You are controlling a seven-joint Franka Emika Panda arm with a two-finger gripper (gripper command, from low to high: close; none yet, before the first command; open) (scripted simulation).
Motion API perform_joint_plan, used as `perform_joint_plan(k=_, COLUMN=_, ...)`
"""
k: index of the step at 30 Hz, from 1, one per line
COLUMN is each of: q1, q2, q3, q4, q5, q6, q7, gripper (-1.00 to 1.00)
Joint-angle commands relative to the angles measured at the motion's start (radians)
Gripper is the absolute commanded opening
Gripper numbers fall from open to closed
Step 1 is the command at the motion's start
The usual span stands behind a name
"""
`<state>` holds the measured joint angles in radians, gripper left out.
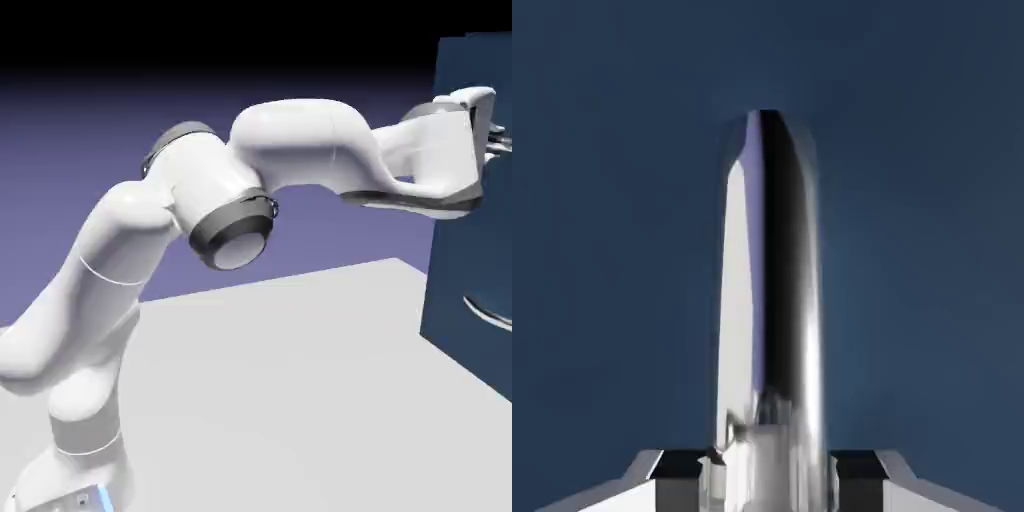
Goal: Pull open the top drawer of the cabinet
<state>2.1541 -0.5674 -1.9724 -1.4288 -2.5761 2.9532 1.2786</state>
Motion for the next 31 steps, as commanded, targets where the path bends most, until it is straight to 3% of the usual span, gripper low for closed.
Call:
perform_joint_plan(k=1, q1=-0.036, q2=0.018, q3=0.028, q4=-0.032, q5=-0.018, q6=-0.006, q7=0.027, gripper=-1.0)
perform_joint_plan(k=14, q1=-0.507, q2=0.148, q3=0.427, q4=-0.325, q5=-0.145, q6=-0.045, q7=0.245, gripper=-1.0)
perform_joint_plan(k=28, q1=-0.986, q2=0.046, q3=0.885, q4=-0.598, q5=-0.102, q6=-0.098, q7=0.17, gripper=-1.0)
perform_joint_plan(k=29, q1=-0.986, q2=0.046, q3=0.885, q4=-0.598, q5=-0.102, q6=-0.098, q7=0.17, gripper=1.0)
perform_joint_plan(k=31, q1=-1.022, q2=0.029, q3=0.918, q4=-0.625, q5=-0.094, q6=-0.101, q7=0.159, gripper=1.0)
